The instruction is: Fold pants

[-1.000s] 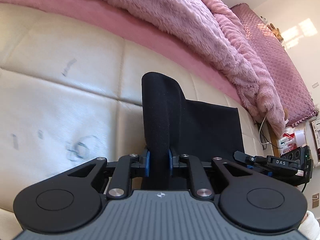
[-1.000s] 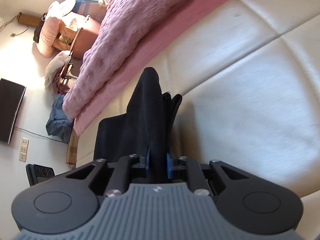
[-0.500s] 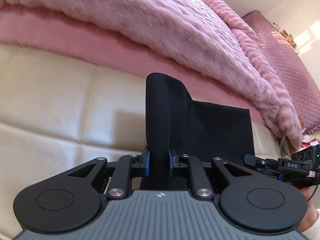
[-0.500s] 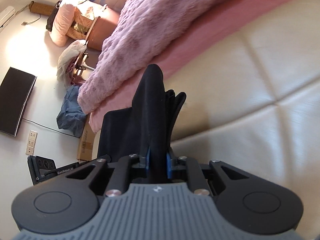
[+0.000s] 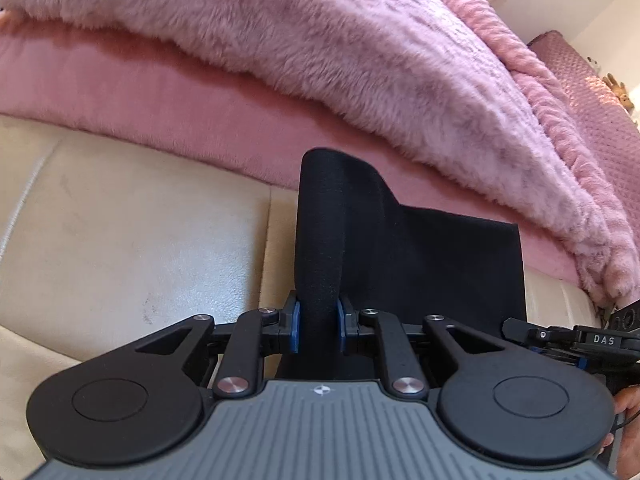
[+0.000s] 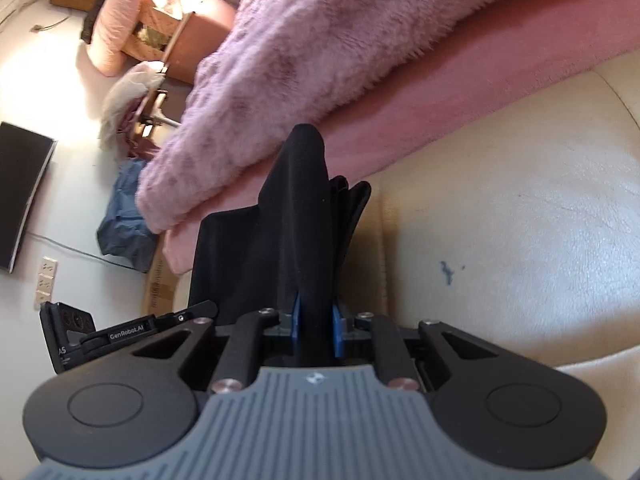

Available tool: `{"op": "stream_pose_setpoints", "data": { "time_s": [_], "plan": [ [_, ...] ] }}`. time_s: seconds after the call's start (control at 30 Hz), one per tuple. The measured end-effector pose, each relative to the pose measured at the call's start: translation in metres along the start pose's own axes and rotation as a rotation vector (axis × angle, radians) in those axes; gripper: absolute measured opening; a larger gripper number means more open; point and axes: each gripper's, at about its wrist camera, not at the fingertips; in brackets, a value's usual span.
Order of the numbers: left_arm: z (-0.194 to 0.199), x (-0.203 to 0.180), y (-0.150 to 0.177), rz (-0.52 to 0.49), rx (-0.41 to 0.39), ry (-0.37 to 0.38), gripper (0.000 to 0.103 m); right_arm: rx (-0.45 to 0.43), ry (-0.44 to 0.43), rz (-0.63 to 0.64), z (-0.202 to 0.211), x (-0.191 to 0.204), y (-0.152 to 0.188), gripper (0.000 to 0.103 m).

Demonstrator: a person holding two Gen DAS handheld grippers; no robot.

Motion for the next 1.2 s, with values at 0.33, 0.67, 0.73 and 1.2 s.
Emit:
{"op": "stream_pose_setpoints", "data": {
  "time_s": [0.33,0.67,0.73,1.2],
  "plan": [
    [-0.013,0.014,0.012,-0.035,-0.045,-0.06,0.042,0.004,0.085,0.002,-0.027,-0.026,-0.002,0.013],
    [0.021,-0.001,0.035,-0.097,-0.14,-0.172,0.036,-0.077,0.231,0.156,0.012,-0.011,0.01,0.02],
    [0.031,-0.01,0.048,-0.124,-0.177,-0.175,0.032,-0.105,0.235,0.221,0.024,-0.002,0.017,0.018],
    [0.028,-0.001,0.103,-0.025,-0.159,-0.21,0.032,-0.121,0.325,0.543,0.016,0.034,0.076,0.011]
  ]
}}
Point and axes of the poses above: each gripper's, at about its wrist camera, not at the fingertips, and z roughly against the way its jaws point, x to its left, y to its underside, and after that the axes turned 4 degrees about y, right-handed
